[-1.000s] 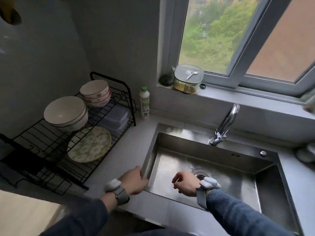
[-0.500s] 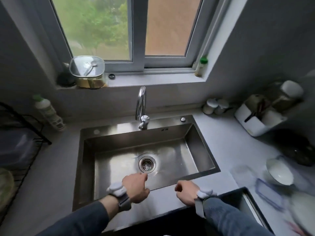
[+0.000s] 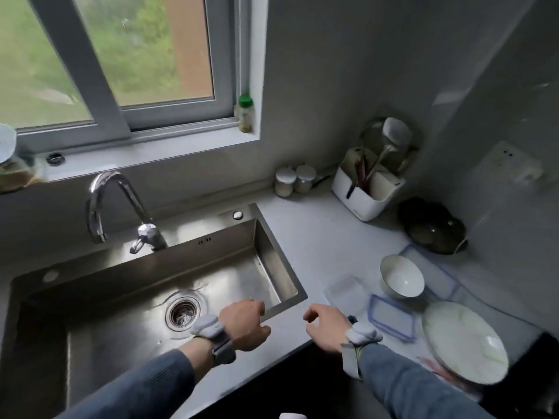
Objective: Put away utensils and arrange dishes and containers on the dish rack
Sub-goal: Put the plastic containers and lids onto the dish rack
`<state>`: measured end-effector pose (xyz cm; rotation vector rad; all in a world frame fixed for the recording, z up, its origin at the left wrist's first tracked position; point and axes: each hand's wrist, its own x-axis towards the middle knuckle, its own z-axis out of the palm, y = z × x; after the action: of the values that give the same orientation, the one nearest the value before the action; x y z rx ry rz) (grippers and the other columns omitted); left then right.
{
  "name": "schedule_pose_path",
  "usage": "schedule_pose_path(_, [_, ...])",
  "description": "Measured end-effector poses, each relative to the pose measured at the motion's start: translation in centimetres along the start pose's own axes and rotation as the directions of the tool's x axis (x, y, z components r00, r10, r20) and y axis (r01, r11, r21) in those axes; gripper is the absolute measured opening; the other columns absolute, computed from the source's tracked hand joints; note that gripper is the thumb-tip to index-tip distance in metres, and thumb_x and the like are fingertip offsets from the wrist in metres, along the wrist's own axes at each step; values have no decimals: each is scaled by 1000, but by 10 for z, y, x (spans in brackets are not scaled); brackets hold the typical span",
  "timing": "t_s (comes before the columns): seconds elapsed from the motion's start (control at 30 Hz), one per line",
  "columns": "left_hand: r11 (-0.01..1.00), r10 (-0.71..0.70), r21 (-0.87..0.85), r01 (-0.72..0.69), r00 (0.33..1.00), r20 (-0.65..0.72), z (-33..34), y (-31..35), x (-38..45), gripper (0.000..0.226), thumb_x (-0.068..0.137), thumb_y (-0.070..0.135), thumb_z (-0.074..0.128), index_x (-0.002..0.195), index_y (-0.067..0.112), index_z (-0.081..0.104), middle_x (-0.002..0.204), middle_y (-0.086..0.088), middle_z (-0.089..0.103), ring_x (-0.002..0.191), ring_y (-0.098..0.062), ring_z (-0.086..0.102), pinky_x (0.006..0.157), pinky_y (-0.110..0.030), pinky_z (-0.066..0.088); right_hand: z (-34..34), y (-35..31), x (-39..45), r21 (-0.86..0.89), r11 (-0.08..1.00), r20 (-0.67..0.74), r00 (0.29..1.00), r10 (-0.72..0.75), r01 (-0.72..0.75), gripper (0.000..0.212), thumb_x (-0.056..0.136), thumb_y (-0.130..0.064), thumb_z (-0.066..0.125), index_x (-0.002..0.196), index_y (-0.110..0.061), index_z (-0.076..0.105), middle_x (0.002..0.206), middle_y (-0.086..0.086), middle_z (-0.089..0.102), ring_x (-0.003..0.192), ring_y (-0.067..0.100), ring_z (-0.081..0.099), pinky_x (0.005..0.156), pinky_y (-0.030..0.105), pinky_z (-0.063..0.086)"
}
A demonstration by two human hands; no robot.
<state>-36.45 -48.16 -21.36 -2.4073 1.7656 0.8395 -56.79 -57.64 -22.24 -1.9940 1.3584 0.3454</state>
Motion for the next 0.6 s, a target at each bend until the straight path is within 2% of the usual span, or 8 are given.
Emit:
schedule_pose_path(0.1, [999, -8, -37, 8, 1000, 0, 10, 57, 27, 38, 87, 46, 56, 120, 29, 59, 125, 7, 61, 112, -21, 61, 88, -31, 47, -31, 46, 8, 13, 1000, -39, 999, 27, -27, 22, 80, -38, 52, 99, -40, 62, 110, -18, 68, 99, 12, 65, 94, 29, 51])
schedule_pose_path(0.17, [998, 10, -67, -10, 1000, -4, 21, 101, 51, 41, 85, 47, 56, 122, 29, 58, 127, 8, 59, 112, -20, 62, 90, -31, 49, -57, 85, 15, 9, 999, -72, 996, 46, -46, 14, 80, -39, 54, 93, -40, 61, 104, -16, 69, 95, 12, 66, 89, 28, 53])
schedule_pose_path(0.27, [991, 27, -128, -27, 1000, -2, 33, 132, 64, 47, 84, 48, 58, 127, 30, 55, 135, 9, 53, 114, -20, 61, 92, -33, 50, -77, 115, 12, -42, 996, -96, 993, 69, -74, 13, 85, -34, 57, 96, -37, 63, 94, -17, 65, 87, 10, 63, 81, 24, 49])
schedule_pose_path(0.37, [986, 62, -155, -62, 998, -5, 49, 162, 82, 52, 83, 43, 61, 132, 29, 50, 145, 11, 40, 116, -19, 59, 93, -33, 51, -92, 160, 18, -17, 991, -125, 983, 133, -136, 17, 77, -38, 52, 92, -41, 59, 98, -18, 67, 97, 10, 64, 90, 29, 51])
schedule_pose_path(0.47, [988, 98, -122, -97, 995, 1, 65, 170, 90, 58, 82, 41, 61, 137, 32, 43, 156, 12, 27, 119, -22, 60, 92, -35, 52, -90, 191, 24, -64, 983, -22, 985, 172, -173, 37, 74, -38, 56, 111, -35, 58, 122, -14, 59, 114, 17, 59, 97, 31, 47])
schedule_pose_path(0.6, [987, 156, -49, -152, 984, 86, 80, 179, 106, 66, 81, 37, 62, 143, 33, 40, 163, 15, 20, 128, -22, 55, 96, -34, 50, -87, 216, 25, -103, 975, -9, 980, 197, -197, 74, 75, -41, 65, 143, -27, 39, 145, -7, 36, 127, 23, 50, 100, 31, 45])
